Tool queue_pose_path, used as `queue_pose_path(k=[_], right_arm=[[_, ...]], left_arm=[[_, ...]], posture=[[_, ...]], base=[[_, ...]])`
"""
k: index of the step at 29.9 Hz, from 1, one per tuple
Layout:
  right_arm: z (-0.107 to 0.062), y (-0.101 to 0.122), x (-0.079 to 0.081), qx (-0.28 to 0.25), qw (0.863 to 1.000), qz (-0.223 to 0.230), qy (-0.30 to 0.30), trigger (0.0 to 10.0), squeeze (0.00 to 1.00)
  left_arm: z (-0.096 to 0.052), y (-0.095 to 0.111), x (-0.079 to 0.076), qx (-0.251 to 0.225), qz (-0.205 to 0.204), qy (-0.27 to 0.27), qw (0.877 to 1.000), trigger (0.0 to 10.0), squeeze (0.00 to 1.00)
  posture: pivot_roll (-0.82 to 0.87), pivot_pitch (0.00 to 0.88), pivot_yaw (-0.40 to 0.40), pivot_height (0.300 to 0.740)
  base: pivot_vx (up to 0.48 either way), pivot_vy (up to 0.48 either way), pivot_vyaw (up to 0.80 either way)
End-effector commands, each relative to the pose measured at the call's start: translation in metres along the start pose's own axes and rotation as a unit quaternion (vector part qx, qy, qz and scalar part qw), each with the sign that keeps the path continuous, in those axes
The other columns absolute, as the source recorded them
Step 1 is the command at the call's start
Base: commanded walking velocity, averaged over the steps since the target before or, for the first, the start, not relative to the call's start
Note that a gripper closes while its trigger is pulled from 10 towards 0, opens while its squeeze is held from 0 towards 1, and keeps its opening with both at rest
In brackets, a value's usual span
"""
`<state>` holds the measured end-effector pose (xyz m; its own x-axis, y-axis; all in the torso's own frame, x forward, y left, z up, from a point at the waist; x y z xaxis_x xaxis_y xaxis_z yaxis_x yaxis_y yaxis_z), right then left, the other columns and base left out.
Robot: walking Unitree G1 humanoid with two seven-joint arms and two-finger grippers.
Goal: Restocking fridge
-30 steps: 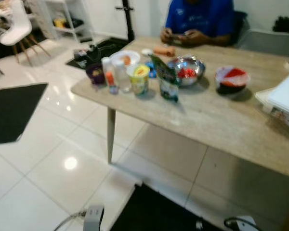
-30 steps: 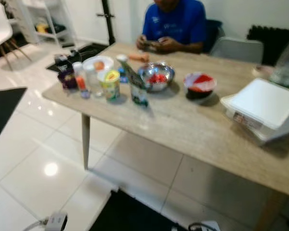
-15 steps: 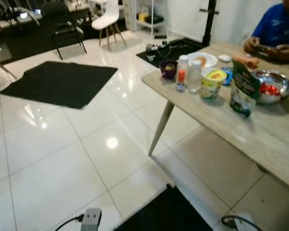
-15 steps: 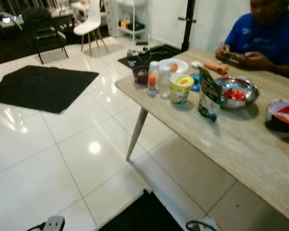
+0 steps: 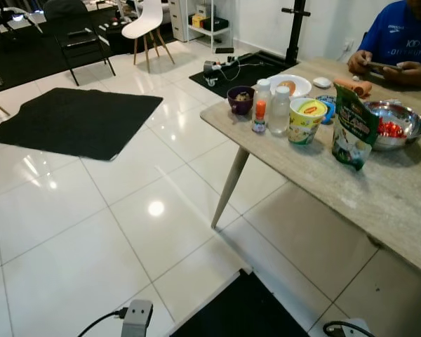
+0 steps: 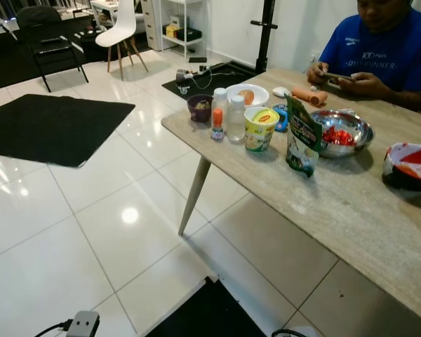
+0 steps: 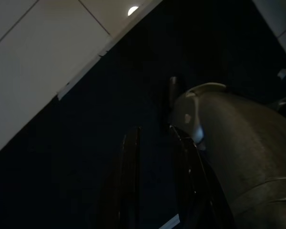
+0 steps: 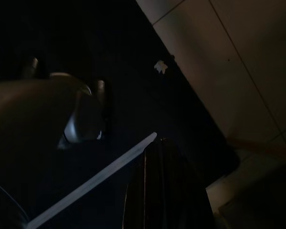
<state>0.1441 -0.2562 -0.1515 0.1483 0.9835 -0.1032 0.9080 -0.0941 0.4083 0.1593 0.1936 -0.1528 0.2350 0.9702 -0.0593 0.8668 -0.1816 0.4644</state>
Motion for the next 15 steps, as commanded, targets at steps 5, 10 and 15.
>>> queue_pose_path(k=[5, 10, 15], right_arm=[[-0.0001, -0.0049, 0.0019, 0.007, 1.000, 0.001, 0.000, 10.0, 0.00], [0.0000, -0.0047, 0.0028, 0.007, 1.000, 0.001, 0.001, 10.0, 0.00], [0.0001, -0.0045, 0.0037, 0.007, 1.000, 0.000, 0.002, 10.0, 0.00]], left_arm=[[-0.0011, -0.0025, 0.0026, 0.005, 0.015, 0.002, 1.000, 10.0, 0.00], [-0.0010, -0.0025, 0.0024, 0.006, 0.016, 0.002, 1.000, 10.0, 0.00], [-0.0009, -0.0027, 0.0020, 0.007, 0.015, 0.001, 1.000, 10.0, 0.00]], posture=[[-0.05, 0.012, 0.047, 0.740], [-0.05, 0.014, 0.049, 0.740], [-0.05, 0.014, 0.047, 0.740]], base=[[0.332, 0.000, 0.00], [0.332, 0.000, 0.00], [0.333, 0.000, 0.00]])
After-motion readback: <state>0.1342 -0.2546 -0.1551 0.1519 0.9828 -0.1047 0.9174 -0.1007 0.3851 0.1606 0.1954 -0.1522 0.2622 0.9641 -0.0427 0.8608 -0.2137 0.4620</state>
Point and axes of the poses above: a point about 5 cm out from each wrist's last joint towards the gripper, its own z axis pointing out of the wrist towards the gripper, its own y axis along the axis of the wrist's last joint, x = y × z, the point moved 6 cm from there along z, pointing out of the wrist towards the gripper, and after that the axes turned 11 degrees about z, right-handed, at the moved point
